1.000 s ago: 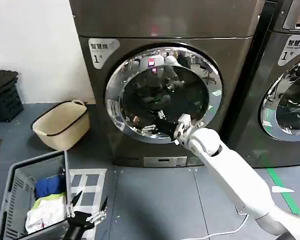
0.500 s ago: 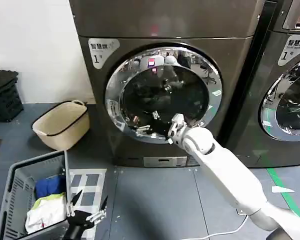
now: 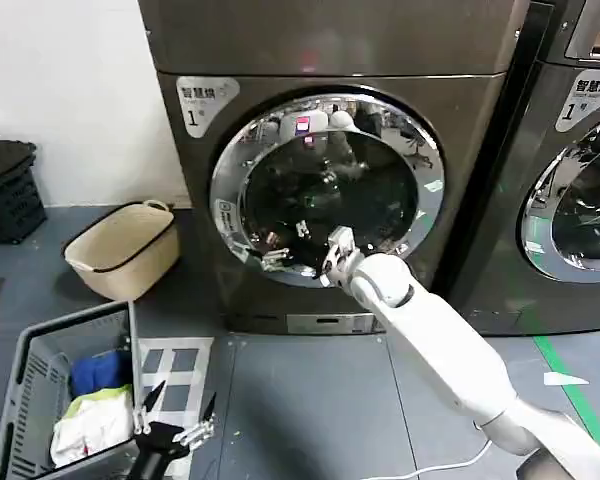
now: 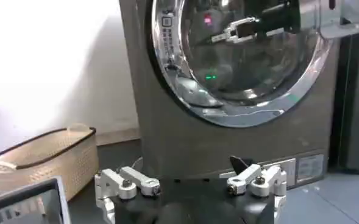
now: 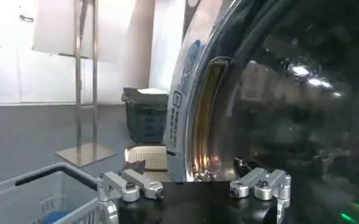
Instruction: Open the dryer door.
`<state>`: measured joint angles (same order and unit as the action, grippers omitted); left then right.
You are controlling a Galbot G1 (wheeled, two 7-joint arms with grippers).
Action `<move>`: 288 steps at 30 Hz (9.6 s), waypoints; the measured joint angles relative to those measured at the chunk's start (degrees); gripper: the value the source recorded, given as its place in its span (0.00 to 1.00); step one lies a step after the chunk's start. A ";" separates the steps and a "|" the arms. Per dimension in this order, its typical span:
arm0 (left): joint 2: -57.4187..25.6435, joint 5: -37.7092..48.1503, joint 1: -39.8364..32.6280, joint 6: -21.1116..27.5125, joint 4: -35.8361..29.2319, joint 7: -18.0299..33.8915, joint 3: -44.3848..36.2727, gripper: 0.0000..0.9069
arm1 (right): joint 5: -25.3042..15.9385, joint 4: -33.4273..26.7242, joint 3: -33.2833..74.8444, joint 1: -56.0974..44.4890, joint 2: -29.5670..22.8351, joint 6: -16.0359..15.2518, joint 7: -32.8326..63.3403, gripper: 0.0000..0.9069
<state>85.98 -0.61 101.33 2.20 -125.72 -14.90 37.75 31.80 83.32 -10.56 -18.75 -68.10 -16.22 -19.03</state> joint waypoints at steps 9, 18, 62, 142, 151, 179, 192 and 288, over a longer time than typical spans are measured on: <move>0.04 -0.12 -0.04 -0.01 -0.02 0.02 0.01 1.00 | -0.83 -1.69 -0.78 0.93 -1.81 -0.06 0.39 1.00; 0.05 -0.15 -0.05 -0.01 -0.11 0.03 0.02 1.00 | -2.01 -3.78 -1.40 1.72 -3.80 0.08 0.15 1.00; 0.08 0.12 0.44 -0.01 -0.84 0.06 0.06 1.00 | -5.28 -13.16 -2.32 5.04 -10.94 1.27 -1.59 1.00; -2.03 4.99 -1.55 -0.27 0.29 -0.97 3.01 1.00 | 8.90 12.28 -6.27 -0.58 6.40 0.49 -17.82 1.00; -4.77 9.15 -4.56 -0.21 2.39 -1.80 4.78 1.00 | 11.43 17.58 -4.18 -3.15 10.59 0.84 -21.78 1.00; -21.59 22.62 -19.78 5.39 10.50 -3.63 6.83 1.00 | 12.79 24.28 3.64 -12.77 21.50 7.64 -33.24 1.00; -29.19 24.71 -27.90 4.41 13.83 -6.85 0.79 1.00 | 13.77 25.33 7.55 -16.46 25.88 11.93 -42.42 1.00; -12.81 18.05 -68.51 -1.88 35.69 -6.50 -52.10 1.00 | -10.17 -1.96 115.95 -100.46 1.98 34.17 10.67 1.00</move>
<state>73.17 17.44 32.83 0.32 -90.03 -21.41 -14.35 21.63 81.37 105.38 -119.21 -66.12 17.95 -8.36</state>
